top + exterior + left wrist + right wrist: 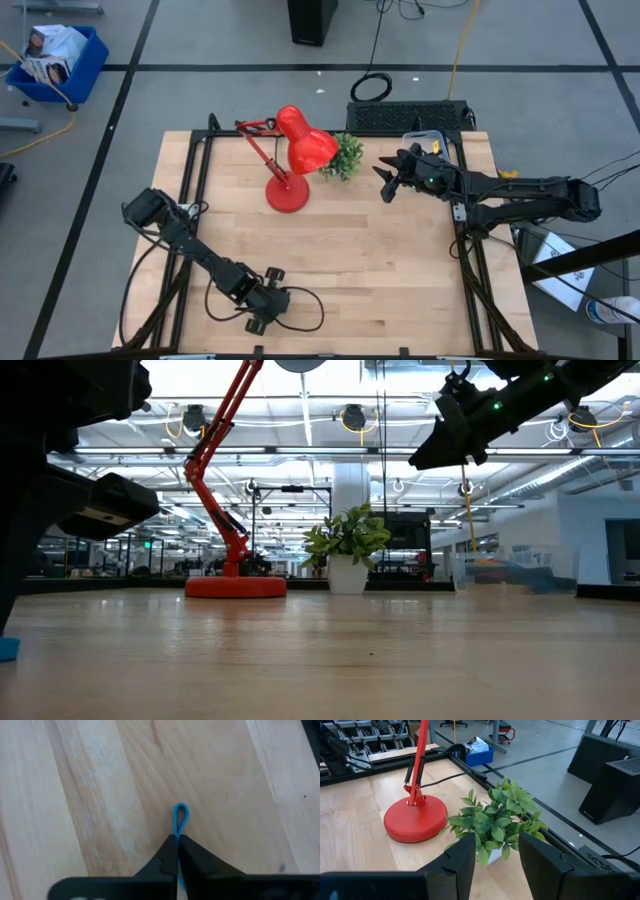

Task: Pick and place rubber bands into bin
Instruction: Put the blue rubber band into the transparent bin

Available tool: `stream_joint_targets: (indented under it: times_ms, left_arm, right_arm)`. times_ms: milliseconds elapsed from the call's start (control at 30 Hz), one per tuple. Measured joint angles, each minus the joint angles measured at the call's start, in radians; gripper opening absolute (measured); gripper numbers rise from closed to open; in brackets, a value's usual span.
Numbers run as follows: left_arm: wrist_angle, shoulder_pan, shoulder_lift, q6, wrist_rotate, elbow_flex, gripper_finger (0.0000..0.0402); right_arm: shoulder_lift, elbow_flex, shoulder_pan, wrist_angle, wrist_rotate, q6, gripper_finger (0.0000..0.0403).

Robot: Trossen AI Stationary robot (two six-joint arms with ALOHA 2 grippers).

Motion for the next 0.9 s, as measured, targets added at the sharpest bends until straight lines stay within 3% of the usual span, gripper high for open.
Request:
stream_joint_targets:
  times_ms: [200, 400, 733, 900]
  left_arm:
    - [0.0, 0.026, -0.034, 0.011, 0.048, -0.002, 0.0012]
    - [-0.013, 0.083, -0.173, 0.097, 0.051, -0.003, 0.0006]
    - [0.099, 0.264, -0.361, 0.468, -0.225, -0.003, 0.0011]
    - [0.255, 0.389, -0.377, 0.612, -0.231, -0.002, 0.0009]
  right_arm:
    - [0.0, 0.0, 0.012, 0.001, 0.0, 0.024, 0.0145]
    - [0.0, 0.0, 0.051, 0.001, -0.001, 0.027, 0.0144]
    - [0.0, 0.0, 0.105, 0.007, -0.004, 0.027, 0.0145]
    - [0.001, 0.0, 0.121, 0.009, -0.026, 0.027, 0.0144]
